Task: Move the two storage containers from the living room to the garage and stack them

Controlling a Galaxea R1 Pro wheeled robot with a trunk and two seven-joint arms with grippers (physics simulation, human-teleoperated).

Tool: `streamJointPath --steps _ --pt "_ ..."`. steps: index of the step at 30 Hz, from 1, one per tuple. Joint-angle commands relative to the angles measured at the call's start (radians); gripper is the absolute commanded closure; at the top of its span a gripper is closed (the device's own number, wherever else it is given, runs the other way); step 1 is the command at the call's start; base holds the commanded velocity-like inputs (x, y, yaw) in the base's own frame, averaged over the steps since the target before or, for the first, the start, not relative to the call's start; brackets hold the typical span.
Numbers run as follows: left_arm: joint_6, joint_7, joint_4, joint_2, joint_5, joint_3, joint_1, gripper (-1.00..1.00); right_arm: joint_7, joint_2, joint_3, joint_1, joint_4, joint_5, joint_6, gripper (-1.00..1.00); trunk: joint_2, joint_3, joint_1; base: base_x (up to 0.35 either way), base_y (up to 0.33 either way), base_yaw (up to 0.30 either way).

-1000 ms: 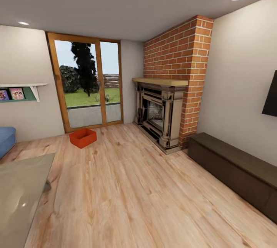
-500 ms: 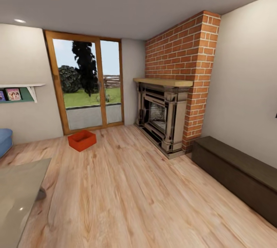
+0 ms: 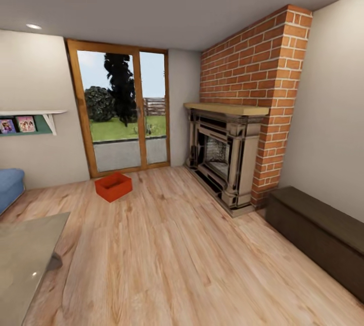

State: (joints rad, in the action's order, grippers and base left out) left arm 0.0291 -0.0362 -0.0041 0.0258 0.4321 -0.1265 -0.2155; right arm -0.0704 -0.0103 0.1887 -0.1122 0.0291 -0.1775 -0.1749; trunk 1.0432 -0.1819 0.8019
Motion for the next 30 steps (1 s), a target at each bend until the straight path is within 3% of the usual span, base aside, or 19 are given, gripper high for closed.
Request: streamJointPath --steps 1,30 --pt "0.003 -0.004 0.0 0.0 0.008 -0.008 -0.001 -1.0 -0.002 0.0 0.009 -0.001 0.003 -0.01 -0.006 -1.0 0.001 -0.001 0.001 0.331 0.0 0.262" --pt "0.003 -0.004 0.0 0.0 0.008 -0.008 -0.001 -1.0 0.0 0.001 0.014 -0.001 0.003 -0.01 -0.005 -1.0 0.001 -0.001 0.001 0.332 0.0 0.256"
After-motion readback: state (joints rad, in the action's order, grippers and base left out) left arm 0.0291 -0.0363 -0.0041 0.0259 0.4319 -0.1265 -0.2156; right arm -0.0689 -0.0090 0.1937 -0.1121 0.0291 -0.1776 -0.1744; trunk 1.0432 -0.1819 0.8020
